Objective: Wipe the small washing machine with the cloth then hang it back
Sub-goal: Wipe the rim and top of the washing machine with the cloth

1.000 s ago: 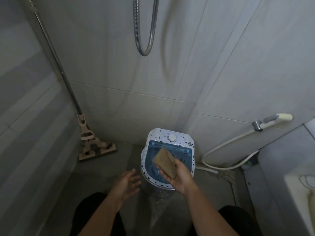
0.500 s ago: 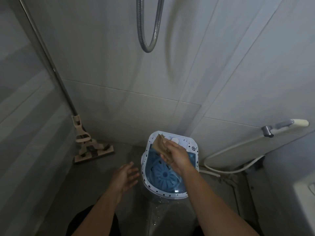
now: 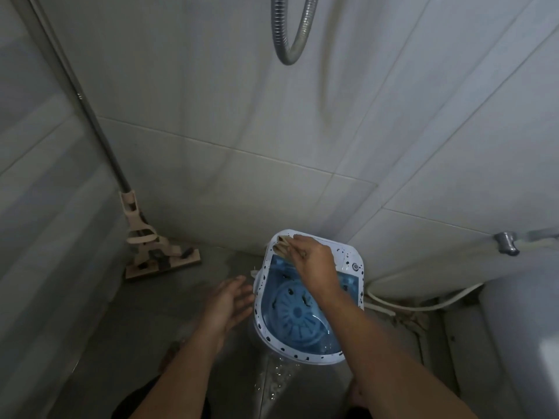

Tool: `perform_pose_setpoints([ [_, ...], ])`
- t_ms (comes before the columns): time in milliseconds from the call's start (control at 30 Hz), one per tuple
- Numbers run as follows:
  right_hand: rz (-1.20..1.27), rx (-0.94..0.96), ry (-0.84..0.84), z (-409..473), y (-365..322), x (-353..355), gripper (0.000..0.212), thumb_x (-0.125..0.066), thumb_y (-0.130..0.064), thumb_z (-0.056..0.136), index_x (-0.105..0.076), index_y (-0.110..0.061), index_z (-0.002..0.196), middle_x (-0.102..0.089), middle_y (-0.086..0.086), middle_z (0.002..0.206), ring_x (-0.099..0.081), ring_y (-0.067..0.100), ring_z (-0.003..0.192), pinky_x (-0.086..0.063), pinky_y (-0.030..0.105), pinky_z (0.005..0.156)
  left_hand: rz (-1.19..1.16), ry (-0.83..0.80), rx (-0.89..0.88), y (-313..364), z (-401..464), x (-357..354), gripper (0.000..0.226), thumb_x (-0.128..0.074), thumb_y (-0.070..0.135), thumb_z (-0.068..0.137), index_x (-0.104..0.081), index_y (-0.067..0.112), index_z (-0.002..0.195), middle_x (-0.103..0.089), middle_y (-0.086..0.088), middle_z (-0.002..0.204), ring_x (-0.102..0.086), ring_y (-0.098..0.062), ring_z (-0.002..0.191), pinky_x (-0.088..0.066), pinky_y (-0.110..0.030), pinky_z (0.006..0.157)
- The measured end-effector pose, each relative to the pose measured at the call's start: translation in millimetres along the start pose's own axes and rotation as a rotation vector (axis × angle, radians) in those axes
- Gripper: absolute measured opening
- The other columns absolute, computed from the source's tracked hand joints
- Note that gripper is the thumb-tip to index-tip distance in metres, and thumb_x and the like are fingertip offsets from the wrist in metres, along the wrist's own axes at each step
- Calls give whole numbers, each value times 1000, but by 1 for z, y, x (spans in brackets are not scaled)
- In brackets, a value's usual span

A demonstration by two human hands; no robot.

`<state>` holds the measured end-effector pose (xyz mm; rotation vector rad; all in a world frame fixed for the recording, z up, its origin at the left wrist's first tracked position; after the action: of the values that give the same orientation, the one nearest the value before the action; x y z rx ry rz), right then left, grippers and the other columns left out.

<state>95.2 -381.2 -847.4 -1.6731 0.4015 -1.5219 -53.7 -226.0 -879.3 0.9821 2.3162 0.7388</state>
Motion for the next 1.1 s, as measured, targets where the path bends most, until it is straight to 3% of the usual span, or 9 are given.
perform_pose_setpoints([
  [167,-78,59,-12,-1,-1,-8,26,-70,-11,95,-76,-15,119,-71,6,127,-68,18,115,-49,33,108,36,4,-40,3,-3,-2,16,-52,23,99,-63,17,109,-72,-11,109,-68,-28,104,-55,-38,84],
  [367,-223,121,3,10,-2,-17,26,-70,-8,93,-77,-14,117,-73,9,124,-70,24,109,-39,15,98,50,14,-61,3,4,-3,17,-57,26,96,-65,17,108,-73,-8,107,-71,-23,96,-56,-33,74],
  [600,-326,108,-24,23,20,-32,30,-63,-20,100,-71,-18,129,-62,7,141,-65,30,120,-51,40,106,36,-2,-74,5,5,-7,17,-58,27,96,-66,18,107,-74,-4,104,-71,-22,96,-58,-37,83],
  [767,-345,142,-51,19,26,-36,31,-58,-23,103,-67,-24,132,-57,5,148,-64,30,122,-53,41,103,39,-1,-67,2,10,-9,18,-59,29,95,-66,19,108,-74,-4,105,-71,-23,99,-57,-42,90],
  [900,-388,152,-86,24,23,-39,34,-62,-12,98,-67,-21,131,-56,10,149,-66,36,118,-57,49,94,49,1,-60,-1,12,-9,20,-60,30,94,-66,19,109,-74,-3,106,-71,-23,99,-57,-43,91],
  [967,-457,167,-160,26,20,-43,42,-62,-3,93,-66,-19,132,-54,10,150,-65,36,119,-58,48,91,60,6,-62,-1,12,-9,19,-60,30,94,-66,18,108,-75,-2,104,-71,-22,98,-57,-42,90],
  [1100,-701,247,-264,24,17,-53,43,-69,-9,87,-64,-25,127,-57,-2,142,-59,28,122,-57,42,79,215,71,-125,-2,23,-6,12,-56,24,96,-67,27,99,-72,2,106,-67,-15,100,-54,-35,85],
])
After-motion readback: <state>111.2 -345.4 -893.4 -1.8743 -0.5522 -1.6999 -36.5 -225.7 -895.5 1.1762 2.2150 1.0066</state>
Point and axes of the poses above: each hand's wrist, its own z-axis towards the middle knuckle, its own x-axis out of the back of the hand, y = z × x, the point moved 4 cm from there along z, towards the middle knuckle
